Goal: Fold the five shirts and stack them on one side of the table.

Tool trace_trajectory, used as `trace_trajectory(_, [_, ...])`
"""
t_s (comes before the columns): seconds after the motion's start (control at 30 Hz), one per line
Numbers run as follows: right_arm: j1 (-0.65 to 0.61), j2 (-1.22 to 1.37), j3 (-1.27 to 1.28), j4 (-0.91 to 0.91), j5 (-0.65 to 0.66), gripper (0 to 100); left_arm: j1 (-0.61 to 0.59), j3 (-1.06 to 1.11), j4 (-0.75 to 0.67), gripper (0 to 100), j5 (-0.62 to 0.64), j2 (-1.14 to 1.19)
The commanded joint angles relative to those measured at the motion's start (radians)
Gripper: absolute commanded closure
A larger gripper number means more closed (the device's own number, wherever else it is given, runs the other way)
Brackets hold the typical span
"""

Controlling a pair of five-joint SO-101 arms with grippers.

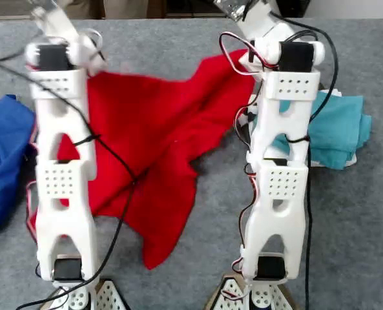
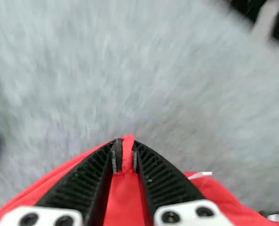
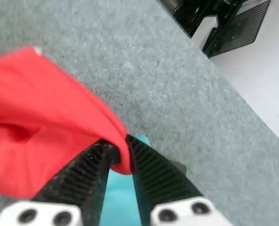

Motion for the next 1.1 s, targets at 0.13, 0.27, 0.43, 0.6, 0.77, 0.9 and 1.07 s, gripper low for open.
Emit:
trace_trajectory(0.13, [-0.061,-0.381,-0.059,0.046,-0.071,99.7,-0.103,0.091,0.012,98,-0.035,-0.510])
trace_trajectory(0.27, [-0.070,-0.570,-0.059,0.048,-0.101,99.7,-0.137,0.273,0.012,98,-0.035,-0.799])
trace_trajectory(0.43, [-0.071,-0.763,-0.058,0.046,-0.126,99.7,-0.129,0.582,0.012,98,-0.098,-1.191])
trace_trajectory(0.6, [-0.071,-0.888,-0.058,0.048,-0.120,99.7,-0.137,0.933,0.011,98,-0.163,-1.567])
trace_trajectory(0.77, [-0.124,-0.972,-0.058,0.048,-0.120,99.7,-0.207,1.181,0.011,98,-0.250,-1.873])
trace_trajectory(0.9, [-0.206,-1.029,-0.056,0.046,-0.115,99.7,-0.341,1.249,0.011,98,-0.262,-2.046])
trace_trajectory(1.07, [-0.309,-1.079,-0.025,0.043,-0.072,99.7,-0.396,1.301,0.011,98,-0.284,-2.149])
